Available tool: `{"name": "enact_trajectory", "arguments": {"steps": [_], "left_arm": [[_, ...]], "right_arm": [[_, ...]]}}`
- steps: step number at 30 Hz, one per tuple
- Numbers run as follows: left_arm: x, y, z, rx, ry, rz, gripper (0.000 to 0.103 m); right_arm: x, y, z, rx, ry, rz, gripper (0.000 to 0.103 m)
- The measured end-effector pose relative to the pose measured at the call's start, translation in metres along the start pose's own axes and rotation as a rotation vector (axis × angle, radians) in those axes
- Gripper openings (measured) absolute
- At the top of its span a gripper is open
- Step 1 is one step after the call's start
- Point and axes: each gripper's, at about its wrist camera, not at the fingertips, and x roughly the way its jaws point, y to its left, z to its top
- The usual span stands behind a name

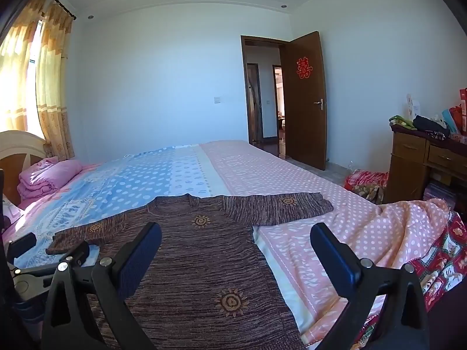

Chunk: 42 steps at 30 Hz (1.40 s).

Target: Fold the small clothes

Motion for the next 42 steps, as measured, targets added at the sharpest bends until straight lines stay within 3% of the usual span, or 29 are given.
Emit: {"name": "enact_trajectory", "arguments": {"steps": [4, 7, 18, 42], "left_arm": [[-0.011, -0.003, -0.003, -0.005, 0.005, 0.001, 0.098], [0.004, -0.007, 0.001, -0.001, 0.068, -0.014, 0.098], [0.001, -0.008, -0.004, 0.002, 0.024, -0.003, 0.098], [0.004, -0.011, -0.008, -0.006, 0.047, -0.02, 0.098]], "right_arm": [[-0.002, 0.003, 0.0, -0.021, -0.01, -0.013, 0.102], [-0.003, 0.003, 0.0, -0.028, -0.011, -0.017, 0.102], [-0.002, 0.004, -0.001, -0.025, -0.008, -0.026, 0.102], [0.0, 0.005, -0.004, -0.029, 0.009, -0.024, 0.102]]}}
